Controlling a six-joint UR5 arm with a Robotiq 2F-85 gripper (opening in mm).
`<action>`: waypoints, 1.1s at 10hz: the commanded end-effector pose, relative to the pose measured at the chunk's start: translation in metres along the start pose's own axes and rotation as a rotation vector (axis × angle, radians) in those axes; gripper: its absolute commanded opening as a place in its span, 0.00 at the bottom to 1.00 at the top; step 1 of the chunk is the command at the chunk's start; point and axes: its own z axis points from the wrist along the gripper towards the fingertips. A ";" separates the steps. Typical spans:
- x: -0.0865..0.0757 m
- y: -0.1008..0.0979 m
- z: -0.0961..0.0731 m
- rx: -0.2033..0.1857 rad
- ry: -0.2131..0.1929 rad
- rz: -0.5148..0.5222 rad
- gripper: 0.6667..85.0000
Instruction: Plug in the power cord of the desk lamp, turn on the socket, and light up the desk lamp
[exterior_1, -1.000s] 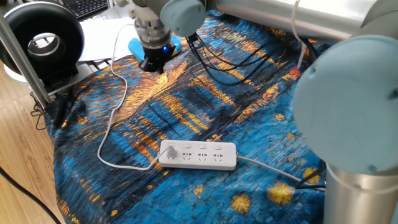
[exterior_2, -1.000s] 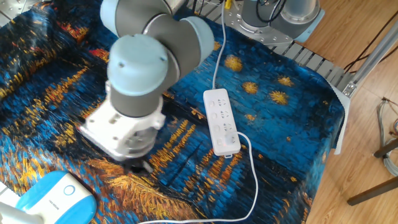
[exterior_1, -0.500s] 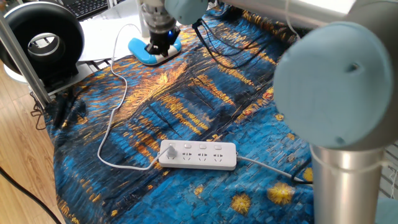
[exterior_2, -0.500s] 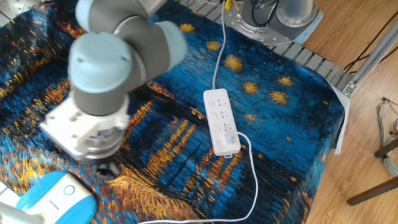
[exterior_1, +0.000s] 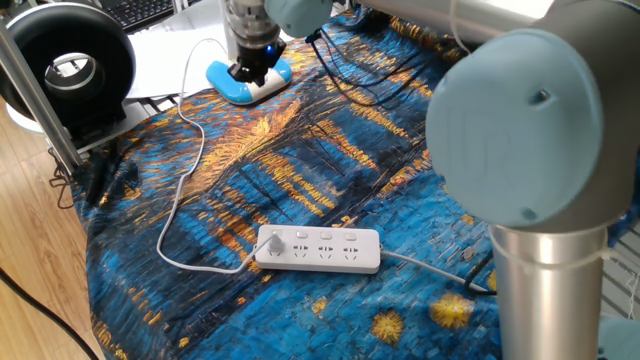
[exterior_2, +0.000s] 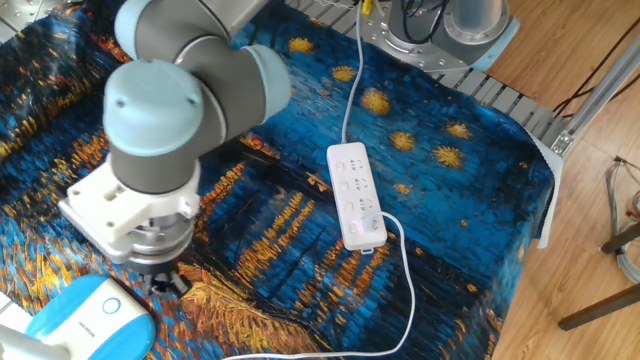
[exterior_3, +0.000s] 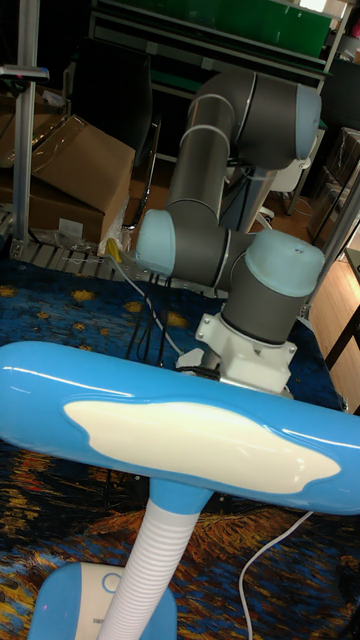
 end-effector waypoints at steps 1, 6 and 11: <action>-0.003 0.009 -0.004 -0.008 -0.039 0.005 0.01; -0.032 -0.016 0.017 0.013 -0.072 -0.078 0.01; -0.085 -0.027 0.001 -0.003 -0.297 -0.022 0.01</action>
